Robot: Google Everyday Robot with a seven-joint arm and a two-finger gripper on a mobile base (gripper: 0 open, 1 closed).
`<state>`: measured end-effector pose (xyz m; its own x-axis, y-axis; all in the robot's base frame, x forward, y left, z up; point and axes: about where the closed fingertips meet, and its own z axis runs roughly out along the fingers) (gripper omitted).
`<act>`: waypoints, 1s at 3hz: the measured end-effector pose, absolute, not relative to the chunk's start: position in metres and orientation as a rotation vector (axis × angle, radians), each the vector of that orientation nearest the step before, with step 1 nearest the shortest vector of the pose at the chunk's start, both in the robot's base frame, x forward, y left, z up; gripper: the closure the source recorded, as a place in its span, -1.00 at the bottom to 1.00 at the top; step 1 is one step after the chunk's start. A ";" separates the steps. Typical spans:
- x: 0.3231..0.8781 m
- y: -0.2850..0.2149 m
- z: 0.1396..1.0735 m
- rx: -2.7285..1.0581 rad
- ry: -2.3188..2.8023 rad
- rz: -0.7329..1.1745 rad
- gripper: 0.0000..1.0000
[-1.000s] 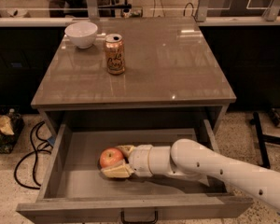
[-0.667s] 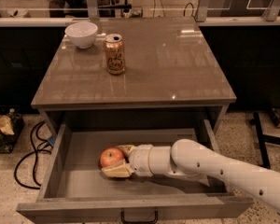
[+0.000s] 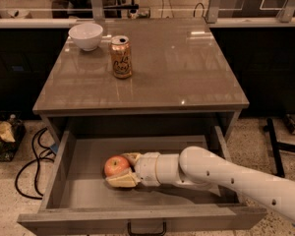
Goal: Place apple into top drawer
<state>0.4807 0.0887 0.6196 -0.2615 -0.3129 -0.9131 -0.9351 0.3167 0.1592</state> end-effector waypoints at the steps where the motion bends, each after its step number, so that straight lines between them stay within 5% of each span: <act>1: 0.480 0.090 0.620 -1.126 1.757 0.951 -0.71; 2: 0.479 0.092 0.620 -1.128 1.755 0.954 -1.00; 3: 0.479 0.092 0.620 -1.128 1.755 0.954 -1.00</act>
Offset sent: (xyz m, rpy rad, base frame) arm -0.0006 0.0012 0.0000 0.0005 0.0002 0.0026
